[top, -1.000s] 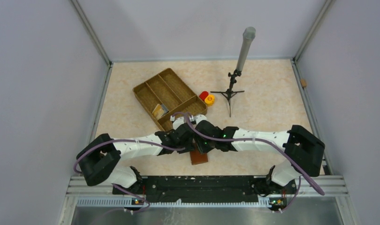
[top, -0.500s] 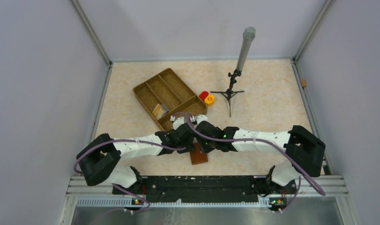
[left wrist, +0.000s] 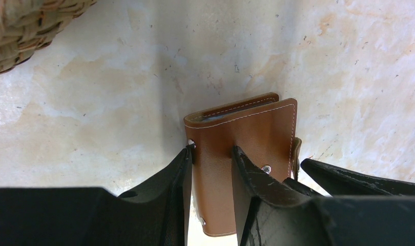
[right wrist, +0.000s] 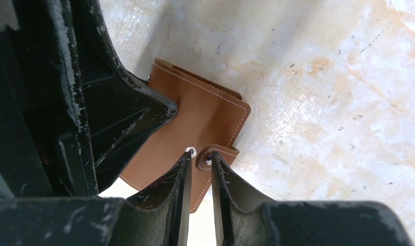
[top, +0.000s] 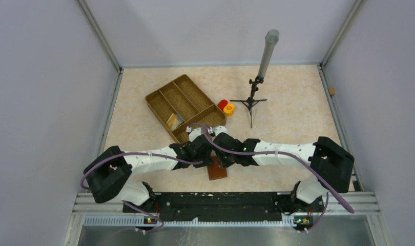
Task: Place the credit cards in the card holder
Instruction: Close the card holder at the center of the board.
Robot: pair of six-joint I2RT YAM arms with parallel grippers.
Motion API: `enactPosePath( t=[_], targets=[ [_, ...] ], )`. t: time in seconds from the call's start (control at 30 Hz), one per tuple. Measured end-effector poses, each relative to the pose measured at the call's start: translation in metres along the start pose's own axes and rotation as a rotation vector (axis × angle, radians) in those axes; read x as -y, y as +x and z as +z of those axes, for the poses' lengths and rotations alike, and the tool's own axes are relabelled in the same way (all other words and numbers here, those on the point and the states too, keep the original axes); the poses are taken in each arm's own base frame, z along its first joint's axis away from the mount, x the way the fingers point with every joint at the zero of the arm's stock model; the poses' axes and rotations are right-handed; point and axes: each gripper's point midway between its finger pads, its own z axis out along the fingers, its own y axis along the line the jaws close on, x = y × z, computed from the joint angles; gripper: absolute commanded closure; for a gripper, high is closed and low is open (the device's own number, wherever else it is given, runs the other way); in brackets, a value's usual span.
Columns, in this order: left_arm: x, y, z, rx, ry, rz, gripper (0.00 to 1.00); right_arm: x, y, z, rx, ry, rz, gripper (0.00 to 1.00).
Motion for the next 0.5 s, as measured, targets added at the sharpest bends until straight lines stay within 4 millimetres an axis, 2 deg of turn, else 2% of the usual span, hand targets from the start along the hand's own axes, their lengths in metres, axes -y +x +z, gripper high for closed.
enactPosePath(
  t=[0.1,0.33,0.5],
  targets=[
    [0.0,0.0,0.0,0.0,0.0,0.0,0.64,0.0005,0.0017,0.0019,-0.007,0.004,-0.001,0.82],
    [-0.0002,0.0001,0.0004,0.0,-0.002,0.0,0.65,0.0004,0.0023,0.0024,-0.009,0.004,0.006,1.0],
    [-0.0001,0.0003,0.0003,-0.001,-0.001,0.001,0.65,-0.0004,0.0023,0.0024,-0.009,0.001,0.01,1.0]
  ],
)
